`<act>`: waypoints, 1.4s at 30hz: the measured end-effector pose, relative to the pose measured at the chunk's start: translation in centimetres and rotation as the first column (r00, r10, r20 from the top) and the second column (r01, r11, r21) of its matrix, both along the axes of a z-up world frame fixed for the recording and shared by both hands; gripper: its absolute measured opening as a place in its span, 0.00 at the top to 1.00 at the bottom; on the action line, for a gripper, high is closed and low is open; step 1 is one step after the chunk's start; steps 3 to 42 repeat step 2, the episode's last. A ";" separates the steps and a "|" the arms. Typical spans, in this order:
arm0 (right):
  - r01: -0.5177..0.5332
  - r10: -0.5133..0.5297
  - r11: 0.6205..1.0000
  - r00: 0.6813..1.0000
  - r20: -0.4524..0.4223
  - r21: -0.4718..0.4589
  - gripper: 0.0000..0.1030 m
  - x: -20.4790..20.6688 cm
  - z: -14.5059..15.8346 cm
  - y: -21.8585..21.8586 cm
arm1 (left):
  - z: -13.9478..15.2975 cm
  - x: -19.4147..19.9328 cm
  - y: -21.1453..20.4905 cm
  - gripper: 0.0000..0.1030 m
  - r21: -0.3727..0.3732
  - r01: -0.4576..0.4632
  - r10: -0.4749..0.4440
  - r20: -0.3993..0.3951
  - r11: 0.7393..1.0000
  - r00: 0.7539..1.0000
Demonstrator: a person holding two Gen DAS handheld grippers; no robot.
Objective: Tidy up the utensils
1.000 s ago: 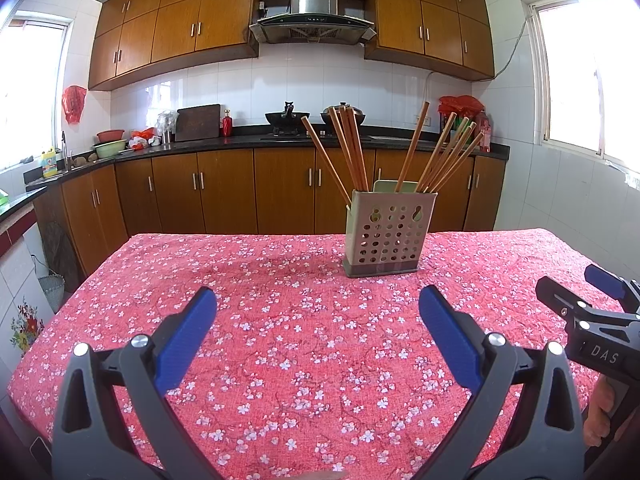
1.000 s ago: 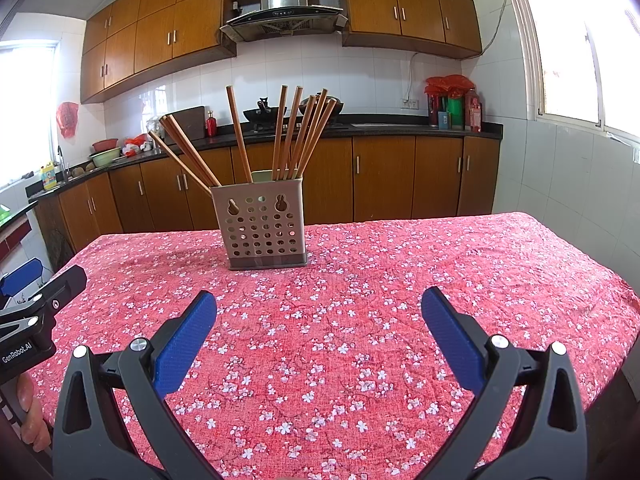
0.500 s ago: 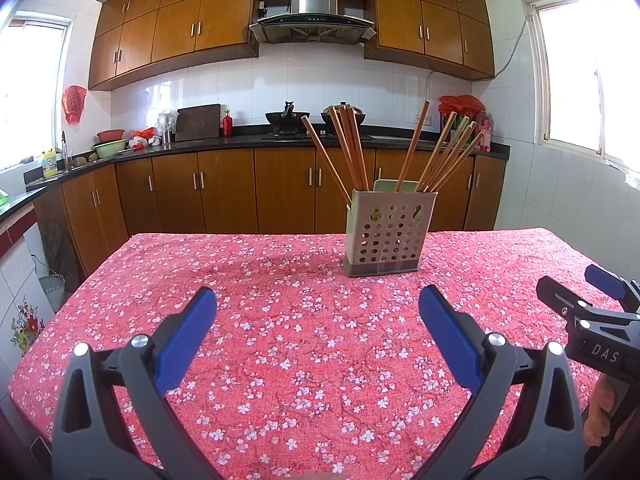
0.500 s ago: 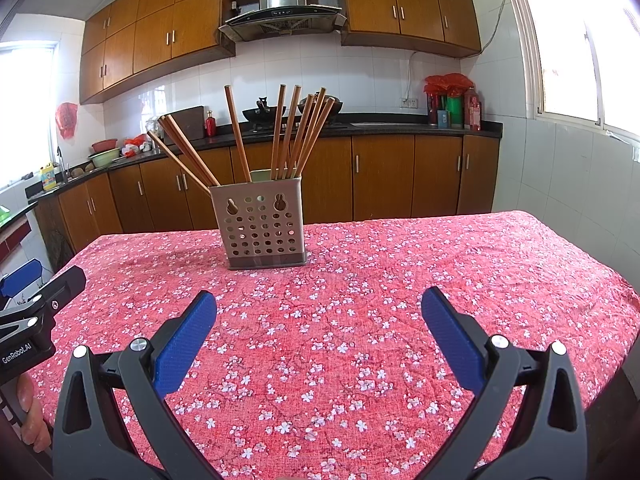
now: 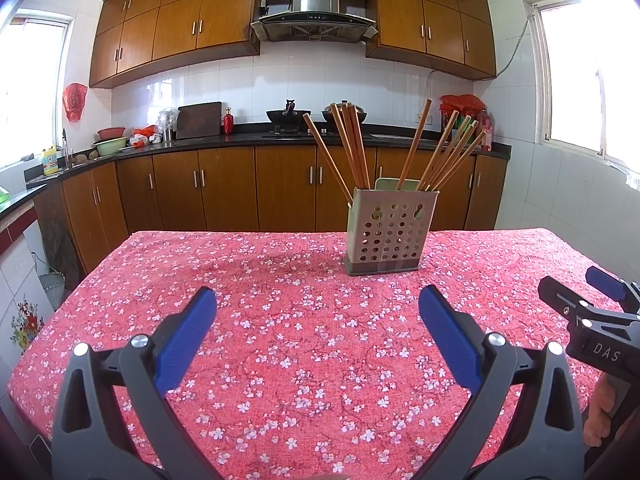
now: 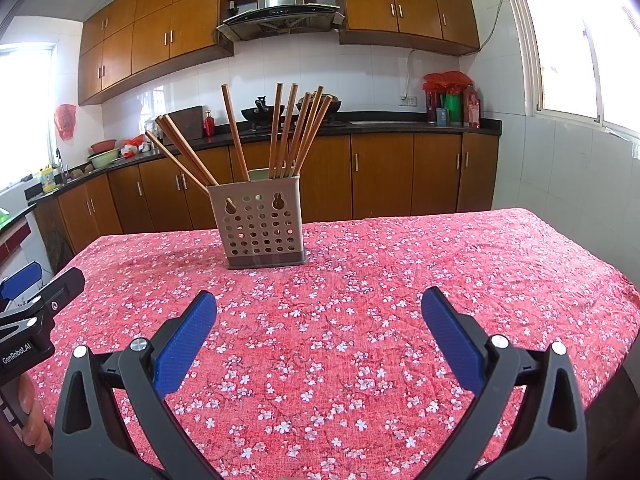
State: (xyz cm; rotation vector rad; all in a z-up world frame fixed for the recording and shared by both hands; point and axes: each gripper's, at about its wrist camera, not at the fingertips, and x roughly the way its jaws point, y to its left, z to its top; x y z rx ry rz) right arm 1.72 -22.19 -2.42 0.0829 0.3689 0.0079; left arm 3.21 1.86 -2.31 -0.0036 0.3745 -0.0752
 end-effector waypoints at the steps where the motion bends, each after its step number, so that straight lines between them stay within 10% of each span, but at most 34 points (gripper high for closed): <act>1: -0.001 0.001 1.000 1.000 0.000 0.000 0.02 0.0 0.0 0.0 | 0.0 0.0 0.0 0.04 0.000 0.001 -0.001 -0.001 1.000 1.000; 42: -0.001 0.001 1.000 1.000 0.000 0.000 0.02 0.0 0.0 0.0 | -0.1 0.0 0.0 0.04 0.001 0.002 -0.002 -0.001 1.000 1.000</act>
